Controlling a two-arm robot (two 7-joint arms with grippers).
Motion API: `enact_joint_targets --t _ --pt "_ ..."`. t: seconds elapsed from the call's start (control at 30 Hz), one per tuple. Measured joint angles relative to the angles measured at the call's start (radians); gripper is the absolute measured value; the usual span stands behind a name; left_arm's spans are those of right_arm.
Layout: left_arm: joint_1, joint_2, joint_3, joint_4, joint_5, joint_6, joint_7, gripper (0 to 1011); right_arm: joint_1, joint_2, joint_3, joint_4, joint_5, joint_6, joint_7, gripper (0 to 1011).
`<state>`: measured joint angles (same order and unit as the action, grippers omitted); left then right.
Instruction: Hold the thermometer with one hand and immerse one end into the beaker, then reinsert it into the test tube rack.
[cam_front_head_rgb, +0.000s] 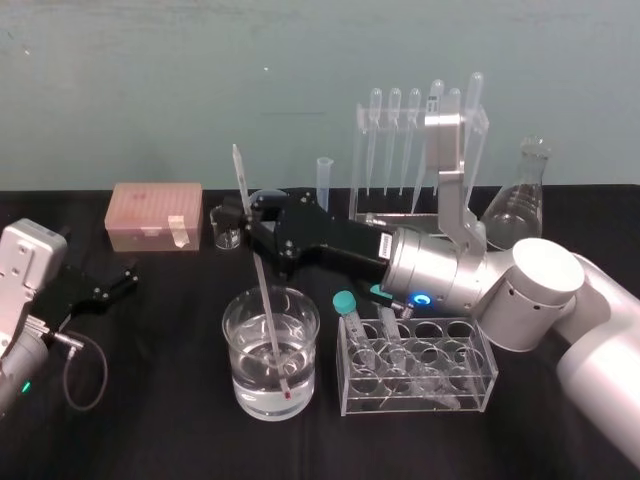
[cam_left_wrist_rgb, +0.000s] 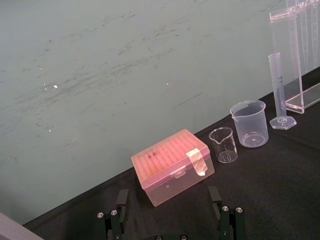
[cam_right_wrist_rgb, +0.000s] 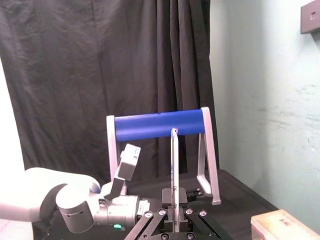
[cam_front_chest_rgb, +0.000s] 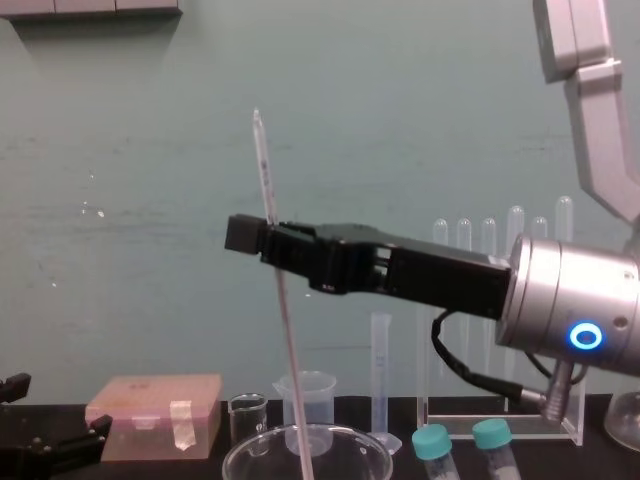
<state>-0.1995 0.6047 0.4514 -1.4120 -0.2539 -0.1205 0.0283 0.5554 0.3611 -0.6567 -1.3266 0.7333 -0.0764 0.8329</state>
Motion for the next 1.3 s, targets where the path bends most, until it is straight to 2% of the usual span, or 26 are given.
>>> enact_joint_targets --t 0.3,0.47,0.57,0.7,0.9,1.0,1.13,1.3 --pt "0.0 0.0 0.0 0.0 0.0 0.0 0.0 1008 0.051 0.007 0.035 -0.061 0.061 0.035 0.019 56" --pt "0.0 0.0 0.0 0.0 0.0 0.0 0.0 1008 0.103 0.023 0.104 -0.131 0.159 0.07 0.02 56" --pt "0.0 0.0 0.0 0.0 0.0 0.0 0.0 1008 0.116 0.036 0.135 -0.149 0.171 0.058 -0.003 56" --pt "0.0 0.0 0.0 0.0 0.0 0.0 0.0 1008 0.126 0.072 0.171 -0.157 0.156 0.027 -0.062 56" --pt "0.0 0.0 0.0 0.0 0.0 0.0 0.0 1008 0.074 0.156 0.223 -0.172 0.104 0.01 -0.165 56" --pt "0.0 0.0 0.0 0.0 0.0 0.0 0.0 1008 0.001 0.204 0.268 -0.208 0.1 0.018 -0.222 56" --pt "0.0 0.0 0.0 0.0 0.0 0.0 0.0 1008 -0.077 0.243 0.304 -0.249 0.107 0.029 -0.248 56" --pt "0.0 0.0 0.0 0.0 0.0 0.0 0.0 1008 -0.149 0.27 0.332 -0.277 0.124 0.032 -0.247 56"
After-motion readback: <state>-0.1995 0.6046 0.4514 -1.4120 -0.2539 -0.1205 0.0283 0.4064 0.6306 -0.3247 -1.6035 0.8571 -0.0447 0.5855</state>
